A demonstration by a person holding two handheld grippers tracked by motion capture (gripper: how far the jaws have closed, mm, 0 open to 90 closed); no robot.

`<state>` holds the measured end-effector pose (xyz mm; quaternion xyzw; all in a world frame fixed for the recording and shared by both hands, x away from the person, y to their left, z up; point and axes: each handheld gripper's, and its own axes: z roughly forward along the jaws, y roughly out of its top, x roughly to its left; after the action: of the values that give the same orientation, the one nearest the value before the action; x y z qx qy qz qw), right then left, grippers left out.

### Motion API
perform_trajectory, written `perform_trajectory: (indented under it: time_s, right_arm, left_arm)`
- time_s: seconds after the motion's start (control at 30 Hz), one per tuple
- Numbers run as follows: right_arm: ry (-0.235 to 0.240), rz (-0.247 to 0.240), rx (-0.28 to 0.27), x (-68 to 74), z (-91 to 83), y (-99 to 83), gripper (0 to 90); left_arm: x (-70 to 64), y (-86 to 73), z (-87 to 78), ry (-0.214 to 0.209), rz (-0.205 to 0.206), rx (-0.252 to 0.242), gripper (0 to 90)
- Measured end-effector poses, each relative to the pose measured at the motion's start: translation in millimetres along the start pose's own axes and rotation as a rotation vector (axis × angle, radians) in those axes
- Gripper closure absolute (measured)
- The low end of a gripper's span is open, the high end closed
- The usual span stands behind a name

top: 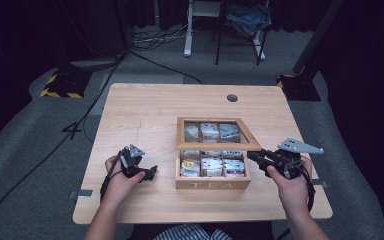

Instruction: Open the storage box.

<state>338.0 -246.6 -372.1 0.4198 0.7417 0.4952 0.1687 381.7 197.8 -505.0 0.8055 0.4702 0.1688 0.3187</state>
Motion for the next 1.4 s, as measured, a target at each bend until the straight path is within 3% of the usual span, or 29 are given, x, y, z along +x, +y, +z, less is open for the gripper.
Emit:
perform_trajectory:
  time_s: [0.23,0.43,0.53,0.93,1.0,1.03,1.1,1.4]
  right_arm:
    - [-0.026,-0.017,-0.033,3.1,5.7,9.0,73.1]
    - [-0.072,-0.044,-0.054,5.7,8.7,14.8,74.0]
    - [-0.12,-0.086,-0.036,6.3,11.2,20.0,73.9]
    - [-0.146,-0.007,-0.069,-3.0,9.6,32.2,73.5]
    - [-0.154,-0.008,-0.071,-4.0,8.5,32.8,73.5]
    - [-0.193,-0.024,-0.099,-5.3,4.9,34.2,67.0]
    - [-0.197,-0.025,-0.085,-5.6,3.6,35.2,67.1]
    - [-0.186,-0.034,-0.129,-3.5,-0.2,38.3,68.1]
  left_arm:
    - [0.2,0.1,-0.1,0.001,0.003,0.001,4.6]
    - [0.0,0.1,0.0,0.003,0.001,-0.001,4.6]
    - [-0.1,0.0,-0.1,0.004,0.001,-0.002,4.7]
    - [-0.3,0.0,-0.1,0.005,0.0,-0.002,4.8]
    - [-0.4,-0.1,-0.1,0.005,-0.002,-0.003,4.8]
    - [-0.5,-0.1,0.0,0.004,-0.003,-0.003,4.8]
    - [-0.4,0.1,-0.1,0.007,-0.001,-0.002,4.8]
    - [-1.1,0.2,0.3,0.008,-0.008,-0.003,4.7]
